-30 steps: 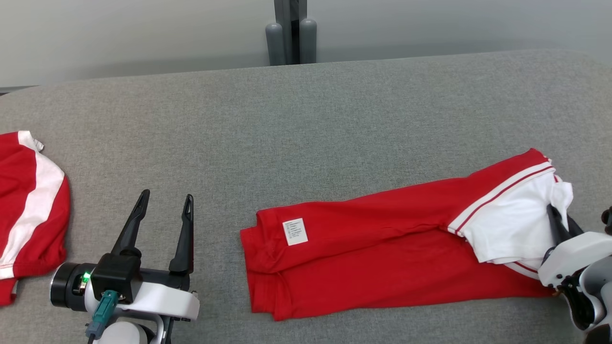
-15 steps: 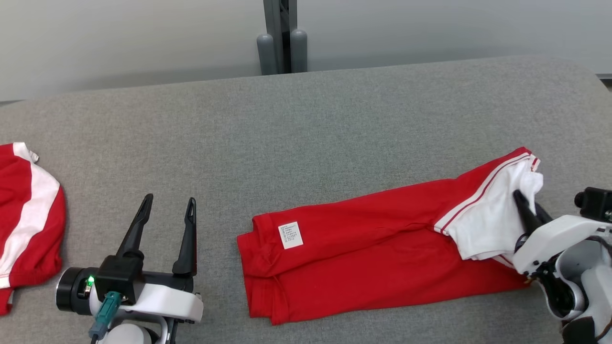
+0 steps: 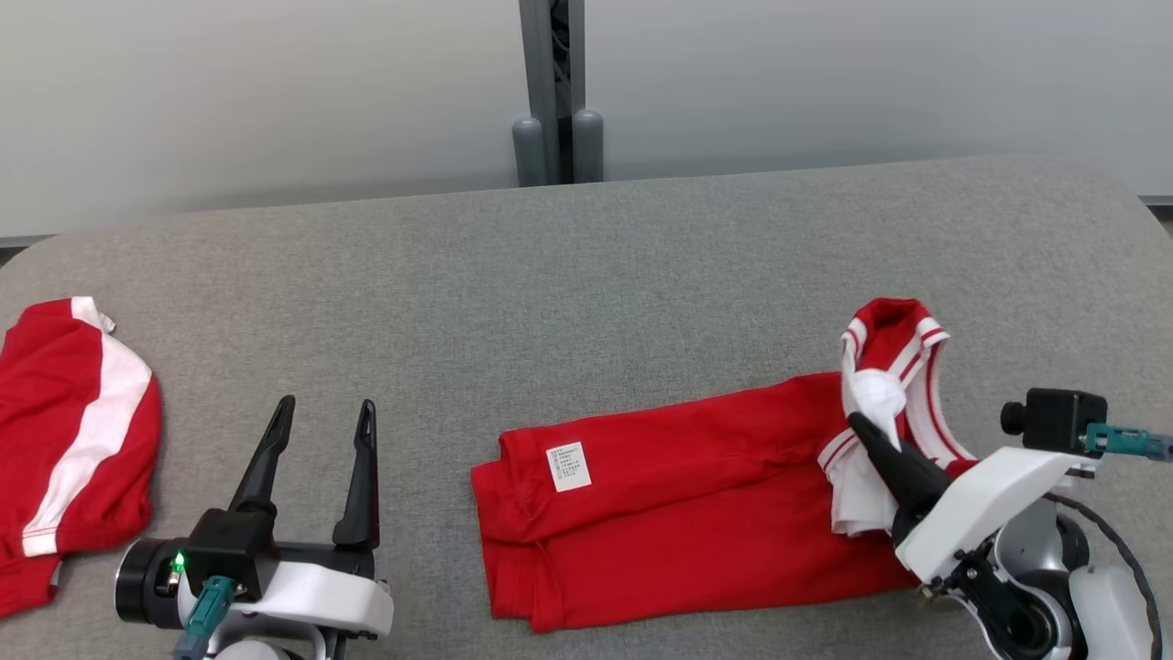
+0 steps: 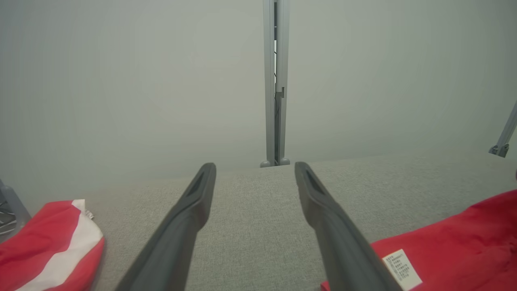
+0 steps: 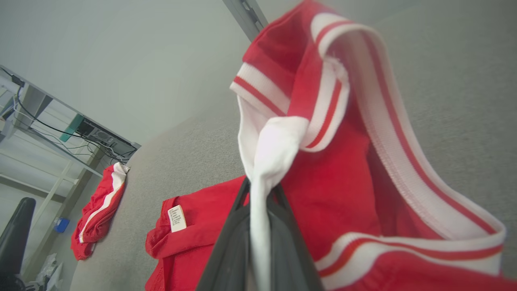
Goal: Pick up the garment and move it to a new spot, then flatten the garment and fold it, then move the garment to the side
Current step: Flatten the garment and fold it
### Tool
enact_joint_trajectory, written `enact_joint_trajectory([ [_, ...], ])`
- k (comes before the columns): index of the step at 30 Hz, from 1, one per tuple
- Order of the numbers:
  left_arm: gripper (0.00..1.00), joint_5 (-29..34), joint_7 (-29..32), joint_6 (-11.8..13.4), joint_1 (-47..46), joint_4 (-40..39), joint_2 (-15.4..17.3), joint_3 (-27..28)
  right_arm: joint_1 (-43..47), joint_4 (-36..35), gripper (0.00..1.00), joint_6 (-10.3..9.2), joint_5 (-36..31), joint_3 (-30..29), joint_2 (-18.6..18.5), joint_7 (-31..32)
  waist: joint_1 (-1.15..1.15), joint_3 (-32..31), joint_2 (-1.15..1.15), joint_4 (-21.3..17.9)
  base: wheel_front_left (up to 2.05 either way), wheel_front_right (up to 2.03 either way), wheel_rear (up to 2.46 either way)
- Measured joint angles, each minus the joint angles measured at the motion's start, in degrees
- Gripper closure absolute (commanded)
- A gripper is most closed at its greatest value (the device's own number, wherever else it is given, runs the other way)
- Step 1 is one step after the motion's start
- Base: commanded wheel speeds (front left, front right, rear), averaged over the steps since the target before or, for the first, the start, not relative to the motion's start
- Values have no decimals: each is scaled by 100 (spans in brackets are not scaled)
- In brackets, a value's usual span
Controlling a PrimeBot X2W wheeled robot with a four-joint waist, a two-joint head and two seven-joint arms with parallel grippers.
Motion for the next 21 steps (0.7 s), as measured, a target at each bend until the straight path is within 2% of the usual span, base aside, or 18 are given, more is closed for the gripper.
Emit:
enact_joint_trajectory([
  [2, 0, -33, 0, 16, 53, 0, 0, -8, 161, -185, 100, 0, 280, 35, 11, 162, 0, -41, 0, 47, 0, 0, 0],
  [8, 0, -140, 0, 70, 97, 33, -1, -99, 444, -238, 100, 0, 1225, 589, 26, 73, 0, -135, 0, 219, 0, 0, 0],
  [13, 0, -212, 0, 116, 135, 40, -3, -193, 413, 29, 100, -1, 1855, 1071, 31, -312, 0, -128, 0, 396, 0, 0, 0],
  [21, 0, -282, 0, 167, 112, 96, -3, -350, -127, 604, 100, -4, 2659, 1925, 31, -988, 0, 4, 0, 764, 0, 0, 0],
])
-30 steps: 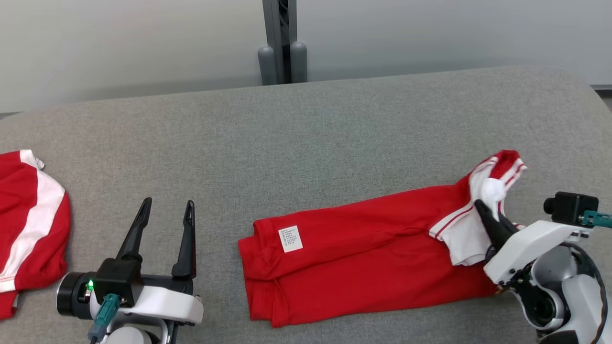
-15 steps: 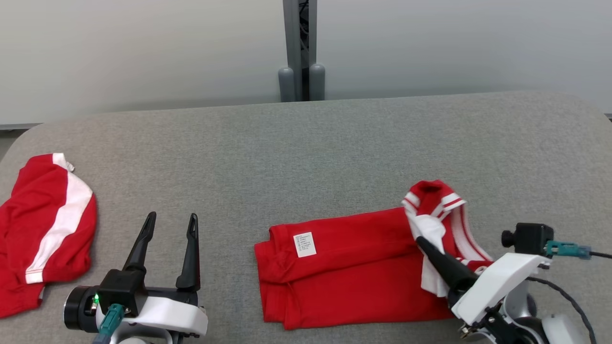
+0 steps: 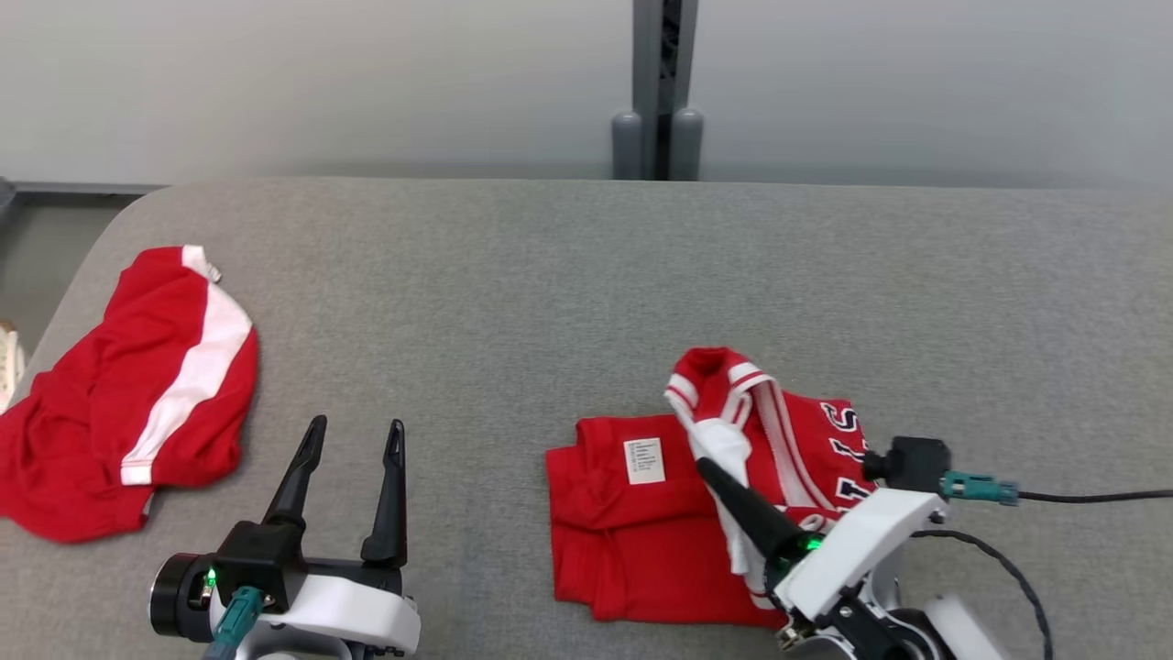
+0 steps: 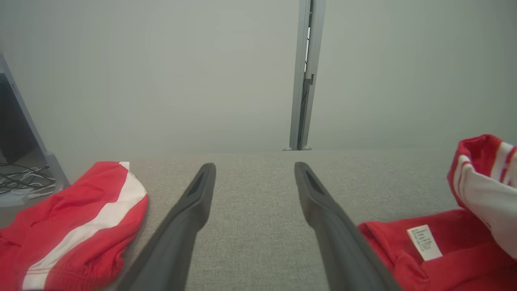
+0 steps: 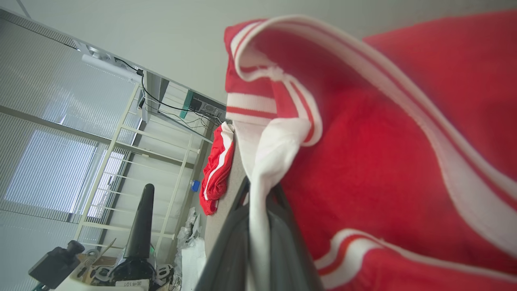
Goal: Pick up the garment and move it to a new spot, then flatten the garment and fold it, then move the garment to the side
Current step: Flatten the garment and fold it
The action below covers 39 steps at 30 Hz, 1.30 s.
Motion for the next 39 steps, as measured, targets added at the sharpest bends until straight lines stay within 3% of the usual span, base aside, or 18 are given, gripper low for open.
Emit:
enact_joint_trajectory([
  [20, 0, -293, 0, 151, -168, 59, 2, -371, -1435, 1962, 100, 0, 1430, 1581, 5, -1104, 0, 392, 0, 962, 0, 0, 0],
  [21, 0, -297, 0, 148, -172, 75, 2, -405, -1507, 2093, 95, 0, 1466, 1629, 12, -1159, 0, 416, 0, 995, 0, 0, 0],
  [22, 0, -297, 0, 146, -172, 91, -1, -434, -1578, 2227, 71, 0, 1517, 1682, 15, -1204, 0, 435, 0, 1024, 0, 0, 0],
  [23, 0, -297, 0, 146, -172, 98, 0, -449, -1654, 2341, 5, 0, 1553, 1777, 15, -1218, 0, 450, 0, 1047, 0, 0, 0],
  [24, 0, -298, 0, 146, -173, 105, 1, -461, -1723, 2415, 0, -1, 1618, 1861, 14, -1212, 0, 463, 0, 1063, 0, 0, 0],
  [39, 0, -285, 0, 194, -174, 161, -2, -335, -2406, 2696, 0, -1, 2000, 3182, 3, -1135, 0, 197, 0, 844, 0, 0, 0],
])
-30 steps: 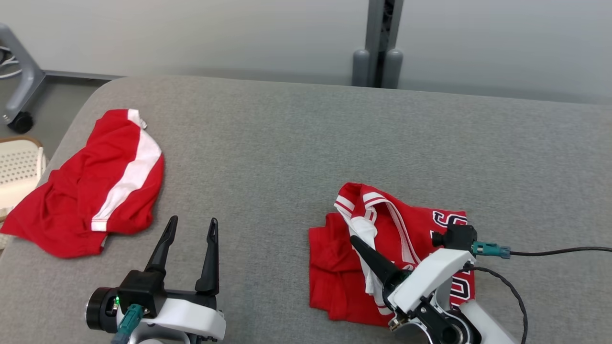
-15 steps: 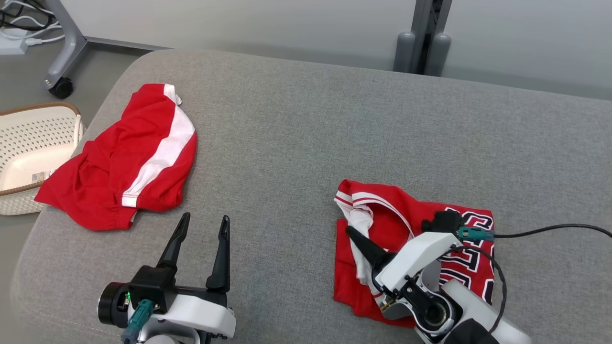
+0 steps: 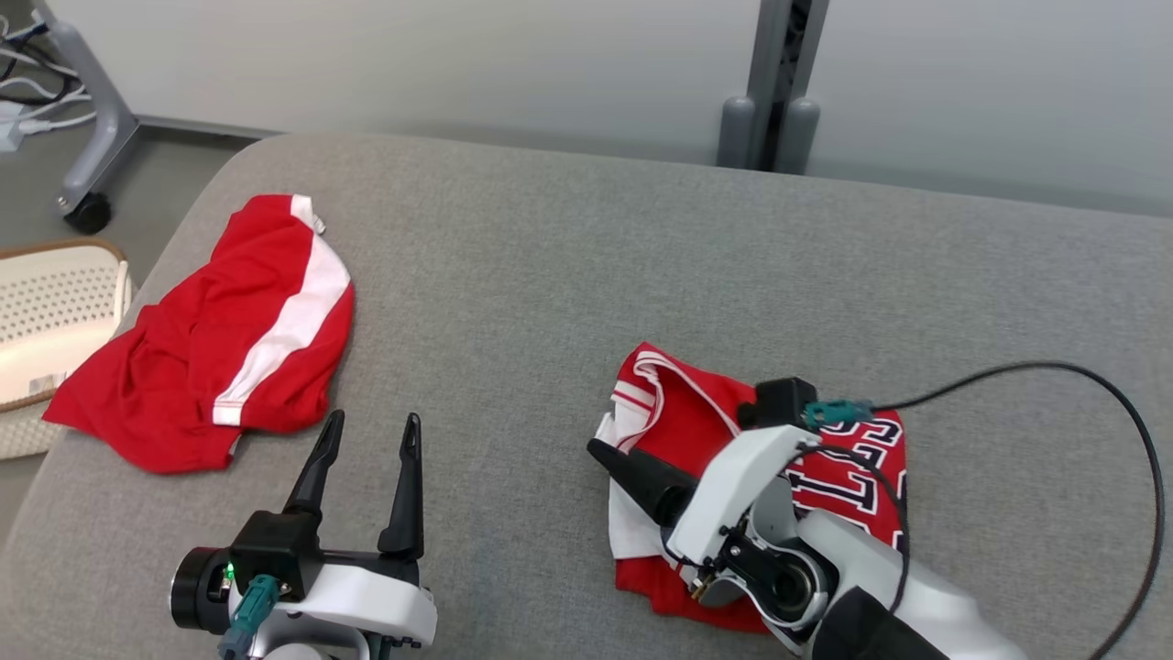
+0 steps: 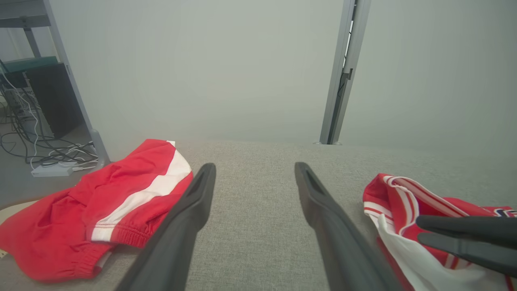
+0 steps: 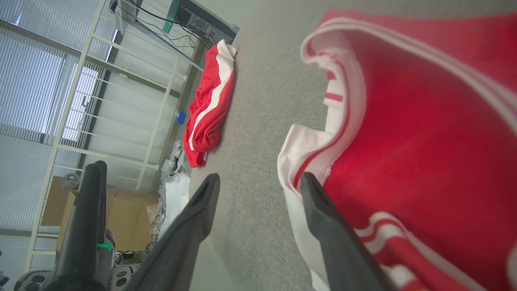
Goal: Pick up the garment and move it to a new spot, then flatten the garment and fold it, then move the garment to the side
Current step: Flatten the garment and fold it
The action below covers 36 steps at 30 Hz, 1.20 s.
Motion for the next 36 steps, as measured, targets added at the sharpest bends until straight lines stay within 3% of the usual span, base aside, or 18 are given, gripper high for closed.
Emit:
enact_joint_trajectory([
  [7, 0, 100, 0, -44, 88, -12, 1, 168, -467, -26, 0, 1, -776, 422, 2, 163, 0, -253, 0, -265, 0, 0, 0],
  [13, 0, 129, 0, -53, 168, -55, 1, 272, -734, -249, 0, 1, -1471, 44, -45, 182, 0, -442, 0, -517, 0, 0, 0],
  [19, 0, 121, 0, -76, 214, -166, 2, 321, -822, -871, 0, 1, -2494, -789, -537, -103, 0, -526, 0, -750, 0, 0, 0],
  [21, 0, 86, 0, -76, 213, -211, 3, 326, -794, -1082, 0, 1, -3108, -1135, -783, -279, 0, -532, 0, -823, 0, 0, 0],
  [22, 0, 40, 0, -76, 208, -279, 2, 311, -633, -1290, 0, 1, -3788, -1545, -1007, -436, 0, -525, 0, -892, 0, 0, 0],
  [25, 0, -15, 0, -66, 158, -391, 2, 288, -162, -1659, 0, 1, -4852, -2165, -1218, -569, 0, -487, 0, -979, 0, 0, 0],
  [31, 0, -113, 0, -16, 105, -687, 3, 278, 1125, -2661, 0, 2, -6613, -3609, -1098, -789, 0, -351, 0, -1141, 0, 0, 0],
  [36, 0, -109, 0, -16, 12, -792, 2, 279, 2106, -3311, 0, 2, -7437, -4565, -542, -1054, 0, -249, 0, -1247, 0, 0, 0],
])
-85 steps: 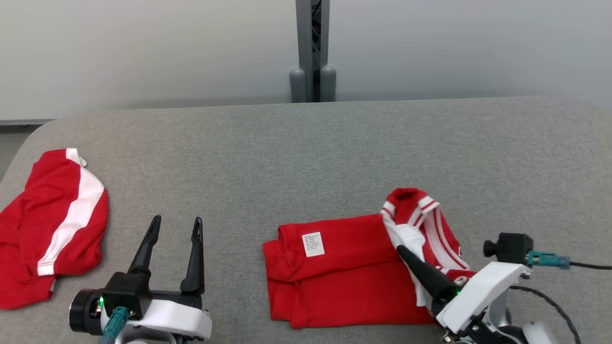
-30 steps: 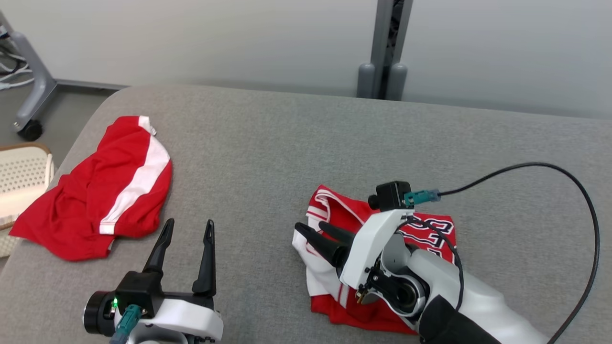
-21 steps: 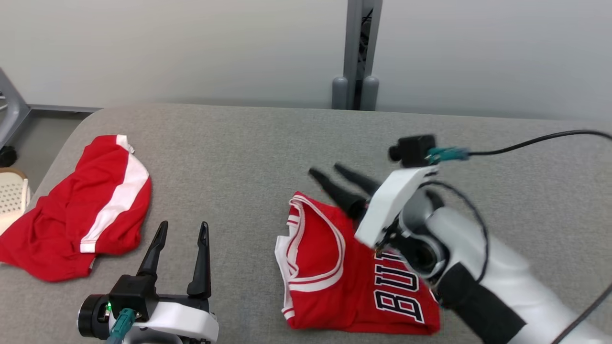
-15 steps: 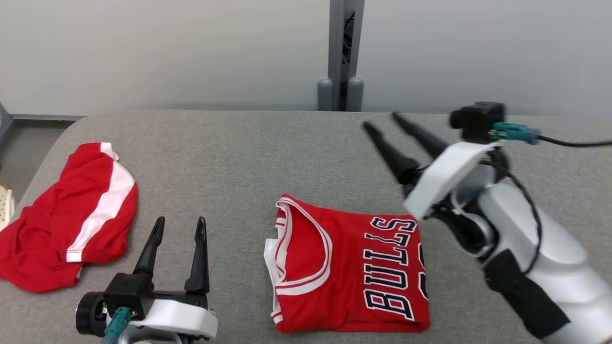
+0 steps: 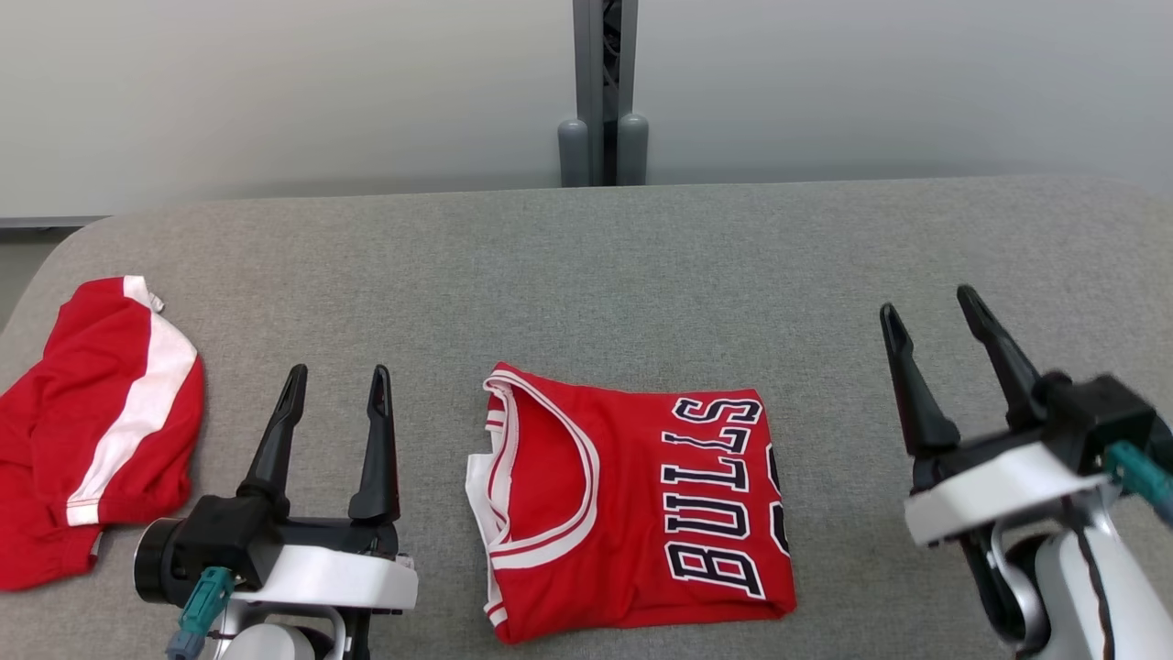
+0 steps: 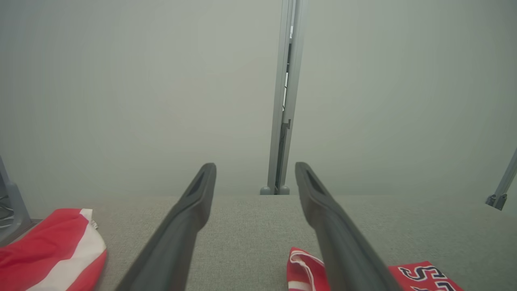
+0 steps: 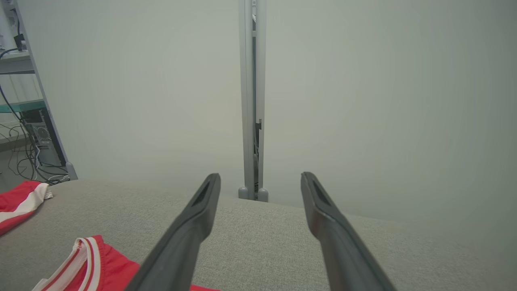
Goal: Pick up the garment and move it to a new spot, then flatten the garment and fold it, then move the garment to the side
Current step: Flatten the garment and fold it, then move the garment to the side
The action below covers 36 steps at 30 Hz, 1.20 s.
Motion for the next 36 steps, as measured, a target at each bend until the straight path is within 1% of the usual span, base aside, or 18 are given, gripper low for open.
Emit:
enact_joint_trajectory([
  [1, 0, 0, 0, 5, 2, -11, -4, 13, 149, -89, 0, 0, -79, -118, 122, -69, 0, 5, 0, -20, 0, 0, 0],
  [4, 0, 14, 0, 24, 17, -51, 1, 45, 438, -270, 0, 0, -494, -288, 269, -244, 0, 19, 0, -71, 0, 0, 0],
  [7, 0, 44, 0, 42, 59, -90, 1, 35, 683, -300, 0, 0, -632, -486, 416, -397, 0, 32, 0, -108, 0, 0, 0],
  [9, 0, 91, 0, 25, 176, -68, 0, -24, 834, -252, 0, 0, -732, -479, 470, -449, 0, 16, 0, -131, 0, 0, 0],
  [12, 0, 83, 0, 74, 248, -71, -1, -37, 965, -186, 0, 4, -736, -525, 509, -504, 0, 0, 0, -167, 0, 0, 0],
  [16, 0, 80, 0, 65, 249, -76, -1, -35, 964, -158, 0, 4, -644, -538, 528, -510, 0, 16, 0, -193, 0, 0, 0],
  [18, 0, 100, 0, 33, 246, -66, -1, -33, 954, -65, 0, 4, -345, -534, 530, -409, 0, 31, 0, -195, 0, 0, 0],
  [20, 0, 111, 0, 13, 239, -51, -1, -37, 951, 33, 0, 4, 145, -487, 528, -183, 0, 51, 0, -187, 0, 0, 0],
  [22, 0, 143, 0, -27, 227, -16, 1, -56, 949, 190, 0, 4, 582, -364, 530, 110, 0, 86, 0, -174, 0, 0, 0],
  [27, 0, 246, 0, -73, 198, 68, -1, -153, 925, 444, 0, 3, 1404, -13, 538, 727, 0, 226, 0, -103, 0, 0, 0],
  [30, 0, 323, 0, -51, 161, 152, 0, -130, 912, 589, 0, 3, 1925, 118, 538, 1070, 0, 317, 0, -31, 0, 0, 0],
  [36, 0, 324, 0, -116, -25, 171, 0, -144, 663, 869, 0, 3, 2658, 180, 548, 1577, 0, 512, 0, 145, 0, 0, 0],
])
